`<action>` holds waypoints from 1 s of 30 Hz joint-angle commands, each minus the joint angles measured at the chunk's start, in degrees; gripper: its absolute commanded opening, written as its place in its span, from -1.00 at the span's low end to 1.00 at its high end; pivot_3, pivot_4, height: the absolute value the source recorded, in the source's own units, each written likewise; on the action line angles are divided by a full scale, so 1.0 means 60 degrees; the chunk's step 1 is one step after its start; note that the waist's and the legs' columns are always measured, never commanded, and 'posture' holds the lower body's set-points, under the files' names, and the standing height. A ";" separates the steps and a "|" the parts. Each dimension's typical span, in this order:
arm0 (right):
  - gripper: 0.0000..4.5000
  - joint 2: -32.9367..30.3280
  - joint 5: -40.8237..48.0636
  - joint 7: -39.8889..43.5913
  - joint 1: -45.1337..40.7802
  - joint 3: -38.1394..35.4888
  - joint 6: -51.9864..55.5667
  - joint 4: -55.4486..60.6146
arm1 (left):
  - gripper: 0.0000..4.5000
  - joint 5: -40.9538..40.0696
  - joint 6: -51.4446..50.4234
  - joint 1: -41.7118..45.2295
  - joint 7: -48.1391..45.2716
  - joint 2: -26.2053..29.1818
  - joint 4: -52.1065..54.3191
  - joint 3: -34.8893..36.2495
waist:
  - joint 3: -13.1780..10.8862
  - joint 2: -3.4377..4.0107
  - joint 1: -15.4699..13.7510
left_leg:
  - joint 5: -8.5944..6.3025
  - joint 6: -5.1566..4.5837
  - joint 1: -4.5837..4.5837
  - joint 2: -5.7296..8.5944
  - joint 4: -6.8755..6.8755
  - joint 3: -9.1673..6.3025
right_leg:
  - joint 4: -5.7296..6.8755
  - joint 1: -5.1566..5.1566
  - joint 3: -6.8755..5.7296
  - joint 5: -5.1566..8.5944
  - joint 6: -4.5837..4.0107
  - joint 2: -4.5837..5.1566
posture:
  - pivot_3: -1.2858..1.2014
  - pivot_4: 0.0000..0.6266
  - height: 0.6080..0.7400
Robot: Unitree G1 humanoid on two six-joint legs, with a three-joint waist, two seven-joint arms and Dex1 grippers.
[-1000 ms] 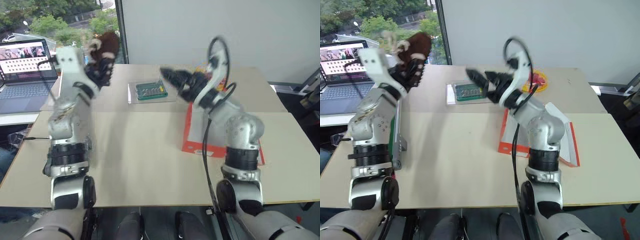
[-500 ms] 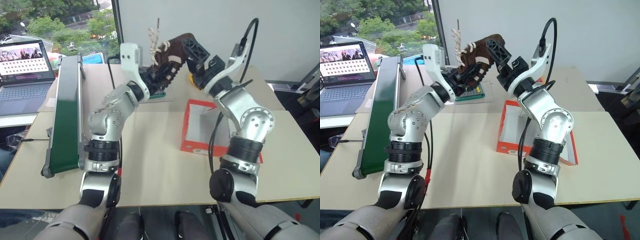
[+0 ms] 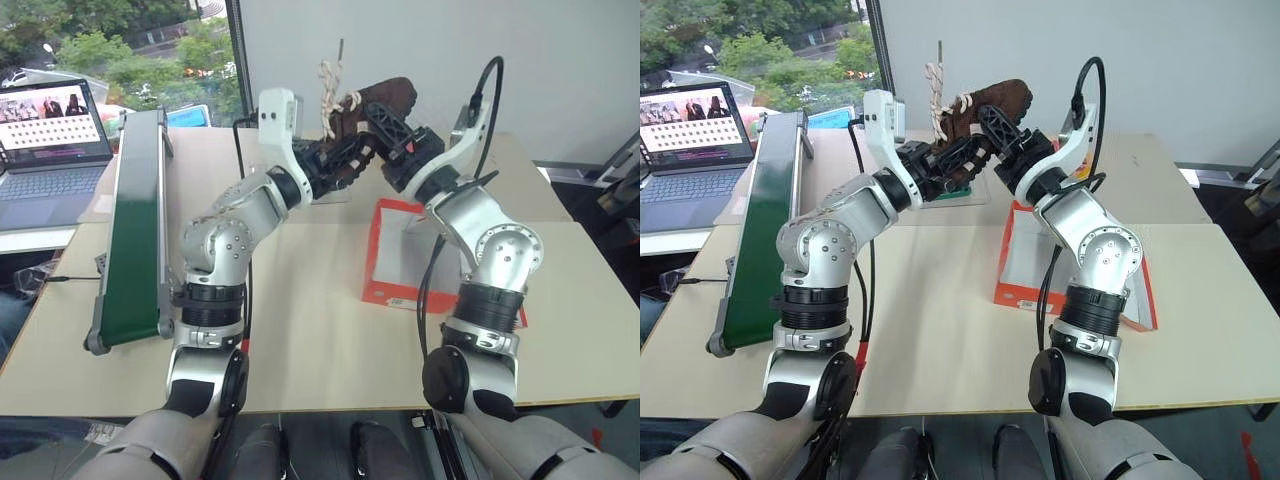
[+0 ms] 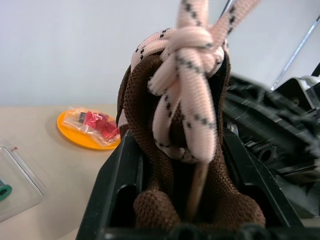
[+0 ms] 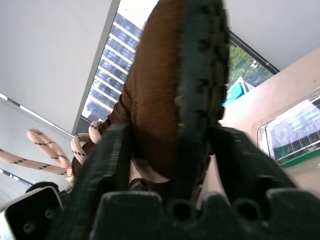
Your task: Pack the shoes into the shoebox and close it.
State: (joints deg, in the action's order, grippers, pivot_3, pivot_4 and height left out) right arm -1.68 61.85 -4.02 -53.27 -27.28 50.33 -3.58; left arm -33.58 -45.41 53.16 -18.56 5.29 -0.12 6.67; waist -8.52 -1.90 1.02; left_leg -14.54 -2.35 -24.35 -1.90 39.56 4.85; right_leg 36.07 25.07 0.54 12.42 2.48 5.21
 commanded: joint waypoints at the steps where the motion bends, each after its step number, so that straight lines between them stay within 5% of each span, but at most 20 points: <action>1: -0.52 -0.0163 0.0008 0.0064 -0.0215 0.0029 -0.0515 0.0044 | -0.35 -0.0233 -0.0184 0.0001 -0.0187 0.0036 0.0481 -0.0162 | 0.0000 0.0000 0.0000 | 0.0000 0.0000 0.0000 0.0000 0.0000 0.0000 | 0.0000 0.0000 0.0000 0.0000 0.0000 0.0000 | 0.03 -0.52 1.00; 4: -0.79 -0.0214 0.0003 0.0100 -0.0294 -0.0002 -0.0646 -0.0087 | -0.35 -0.0271 -0.0287 -0.0045 -0.0125 0.0057 0.0488 -0.0106 | 0.0000 0.0000 0.0005 | 0.0000 0.0000 0.0002 -0.0001 0.0000 0.0000 | 0.0000 0.0000 0.0001 0.0000 0.0000 -0.0001 | 0.03 -0.52 1.00; 7: -0.80 -0.0505 -0.0068 0.0220 -0.0544 -0.0082 -0.0826 -0.0322 | -0.35 -0.0490 -0.0129 0.0037 -0.0099 0.0180 0.0374 0.0403 | -0.0001 0.0001 0.0002 | 0.0000 0.0000 0.0001 -0.0001 0.0000 -0.0001 | 0.0000 0.0000 0.0000 0.0000 0.0000 -0.0001 | 0.03 -0.52 1.00; 8: -0.80 -0.0690 -0.0132 0.0279 -0.0648 -0.0097 -0.0880 -0.0422 | -0.01 -0.0569 -0.0030 0.0101 -0.0163 0.0352 0.0297 0.0681 | -0.0001 0.0001 0.0002 | 0.0001 0.0001 0.0000 0.0000 0.0000 0.0000 | 0.0000 0.0000 0.0001 0.0000 0.0000 0.0000 | 0.03 -0.52 1.00; 14: -0.82 -0.2038 -0.0699 0.0691 -0.1254 0.0108 -0.0858 -0.0879 | 0.90 0.0148 0.1005 0.0340 -0.0118 0.1893 -0.0649 0.1427 | -0.0008 0.0012 0.0009 | 0.0001 0.0001 0.0001 0.0000 0.0000 0.0001 | 0.0000 0.0002 0.0000 0.0000 0.0000 -0.0002 | 0.03 -0.52 1.00; 21: -0.82 -0.4611 -0.3206 -0.0565 -0.2493 0.1873 0.1168 -0.1879 | 0.90 0.0382 0.1011 -0.0556 -0.0787 0.3122 -0.0405 0.1254 | -0.0031 0.0048 -0.0005 | 0.0004 0.0006 0.0002 0.0000 -0.0015 0.0017 | -0.0008 0.0013 0.0011 0.0001 0.0001 0.0004 | 0.03 -0.52 1.00; 30: -0.82 -0.5433 -0.4382 0.1058 -0.1824 0.3307 0.3356 -0.3169 | 0.90 0.0562 0.0970 -0.1212 -0.0699 0.2829 0.0179 0.0609 | -0.0034 0.0045 -0.0042 | 0.0001 -0.0004 -0.0010 0.0002 -0.0012 0.0025 | -0.0022 0.0008 0.0012 -0.0001 0.0004 0.0007 | 0.03 -0.52 1.00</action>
State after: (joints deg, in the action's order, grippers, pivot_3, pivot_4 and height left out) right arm -32.10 37.77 -0.41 -63.69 -8.37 70.25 -22.61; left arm -30.33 -40.23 45.59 -23.14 22.57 -1.87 10.08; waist -8.72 -1.63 0.77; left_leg -14.54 -2.37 -24.41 -1.88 39.49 5.00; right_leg 35.94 25.13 0.62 12.41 2.50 5.26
